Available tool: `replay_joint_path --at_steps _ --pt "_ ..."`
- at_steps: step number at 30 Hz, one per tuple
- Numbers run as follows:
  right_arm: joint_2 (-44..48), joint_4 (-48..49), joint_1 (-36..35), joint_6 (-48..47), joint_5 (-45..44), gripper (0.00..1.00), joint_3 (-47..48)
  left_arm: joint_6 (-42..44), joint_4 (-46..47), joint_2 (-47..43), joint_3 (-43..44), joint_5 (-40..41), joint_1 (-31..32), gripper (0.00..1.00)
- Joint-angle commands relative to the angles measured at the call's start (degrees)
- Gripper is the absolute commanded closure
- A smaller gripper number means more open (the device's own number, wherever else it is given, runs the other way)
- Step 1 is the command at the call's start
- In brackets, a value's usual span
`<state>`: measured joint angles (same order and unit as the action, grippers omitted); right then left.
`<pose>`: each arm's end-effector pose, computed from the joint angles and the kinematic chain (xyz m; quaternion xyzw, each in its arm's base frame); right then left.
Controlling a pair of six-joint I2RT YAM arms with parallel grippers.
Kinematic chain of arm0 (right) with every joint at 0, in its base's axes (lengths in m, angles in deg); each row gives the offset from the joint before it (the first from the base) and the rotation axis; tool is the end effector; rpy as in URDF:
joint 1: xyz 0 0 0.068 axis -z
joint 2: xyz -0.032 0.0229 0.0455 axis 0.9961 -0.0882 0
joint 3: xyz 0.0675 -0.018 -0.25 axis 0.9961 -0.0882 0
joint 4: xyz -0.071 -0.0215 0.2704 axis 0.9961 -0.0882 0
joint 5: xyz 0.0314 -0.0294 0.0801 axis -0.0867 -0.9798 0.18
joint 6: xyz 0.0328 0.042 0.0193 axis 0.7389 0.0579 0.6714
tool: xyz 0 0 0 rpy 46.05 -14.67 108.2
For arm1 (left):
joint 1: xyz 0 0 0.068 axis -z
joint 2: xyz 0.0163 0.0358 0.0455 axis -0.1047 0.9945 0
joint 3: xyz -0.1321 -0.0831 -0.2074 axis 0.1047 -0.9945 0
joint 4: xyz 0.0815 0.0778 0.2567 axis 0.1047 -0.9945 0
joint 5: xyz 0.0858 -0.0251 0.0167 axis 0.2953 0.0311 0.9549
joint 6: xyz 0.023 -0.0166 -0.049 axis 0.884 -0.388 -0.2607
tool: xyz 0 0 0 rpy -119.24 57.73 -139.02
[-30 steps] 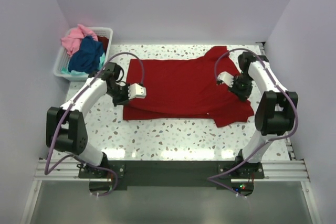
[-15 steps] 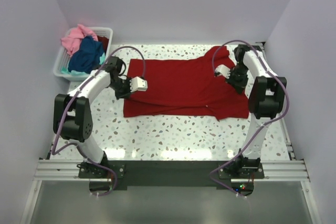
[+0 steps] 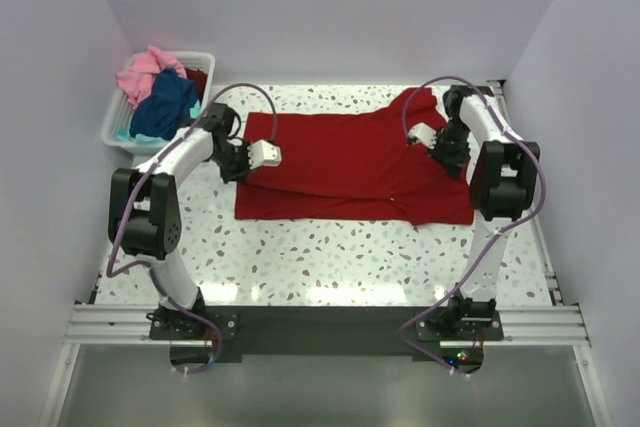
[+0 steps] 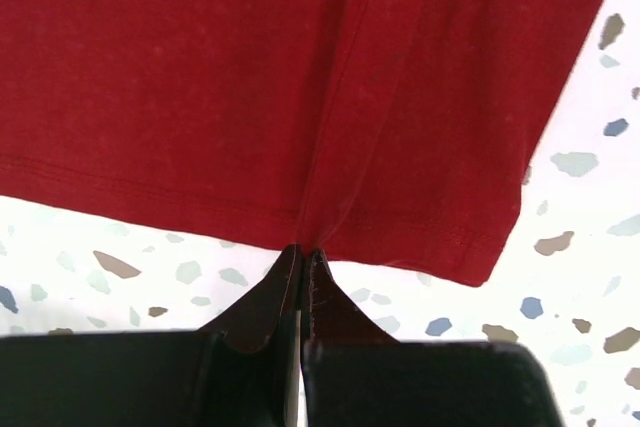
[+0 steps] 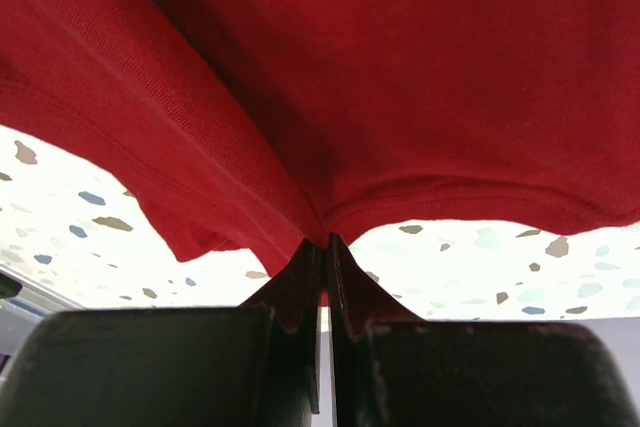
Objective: Fold and stack the t-shirts
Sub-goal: Fold the tshirt
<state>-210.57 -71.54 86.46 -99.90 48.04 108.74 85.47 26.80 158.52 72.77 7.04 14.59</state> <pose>0.4202 -0.0104 0.1809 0.5319 -0.8461 -0.0259 0.0219 0.3571 -0.0686 0.1802 0.6025 0.7672 -0.1076 0.1917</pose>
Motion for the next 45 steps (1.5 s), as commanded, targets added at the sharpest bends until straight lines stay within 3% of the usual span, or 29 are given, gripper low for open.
replay_joint_path --at_steps 1,43,45 --pt "-0.71 -0.41 -0.2 0.74 -0.2 1.0 2.83 -0.48 2.06 1.41 3.33 0.36 -0.67 1.0" --pt "-4.4 4.43 -1.08 5.13 -1.61 1.0 5.72 -3.12 4.7 4.4 0.6 4.58 -1.55 1.0" --pt "-4.49 4.16 -1.08 5.83 -1.26 0.86 6.17 -4.34 5.05 5.01 1.04 5.28 -1.55 1.0"
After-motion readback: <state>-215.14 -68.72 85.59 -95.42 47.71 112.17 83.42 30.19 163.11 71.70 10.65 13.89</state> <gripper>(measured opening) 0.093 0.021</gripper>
